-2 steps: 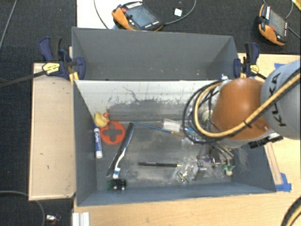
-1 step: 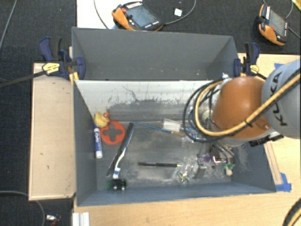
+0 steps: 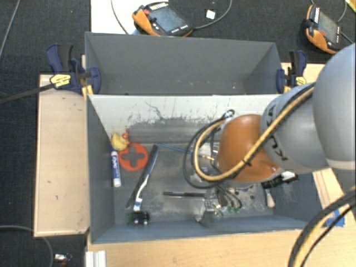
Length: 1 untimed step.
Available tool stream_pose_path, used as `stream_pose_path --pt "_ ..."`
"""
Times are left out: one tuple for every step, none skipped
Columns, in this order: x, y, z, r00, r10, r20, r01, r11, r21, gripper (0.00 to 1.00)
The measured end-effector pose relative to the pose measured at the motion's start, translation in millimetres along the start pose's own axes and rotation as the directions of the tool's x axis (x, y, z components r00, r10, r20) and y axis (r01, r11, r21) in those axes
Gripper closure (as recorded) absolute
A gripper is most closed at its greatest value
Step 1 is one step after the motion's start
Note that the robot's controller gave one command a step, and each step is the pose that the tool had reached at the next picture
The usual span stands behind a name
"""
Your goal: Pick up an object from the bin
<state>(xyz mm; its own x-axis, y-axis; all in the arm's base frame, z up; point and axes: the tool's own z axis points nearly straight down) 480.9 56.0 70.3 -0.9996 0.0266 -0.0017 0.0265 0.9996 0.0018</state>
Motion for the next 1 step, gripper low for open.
stream_pose_path --pt "-1.5 9.4 -45.5 0.998 0.058 0.016 -0.058 0.998 0.000 0.00"
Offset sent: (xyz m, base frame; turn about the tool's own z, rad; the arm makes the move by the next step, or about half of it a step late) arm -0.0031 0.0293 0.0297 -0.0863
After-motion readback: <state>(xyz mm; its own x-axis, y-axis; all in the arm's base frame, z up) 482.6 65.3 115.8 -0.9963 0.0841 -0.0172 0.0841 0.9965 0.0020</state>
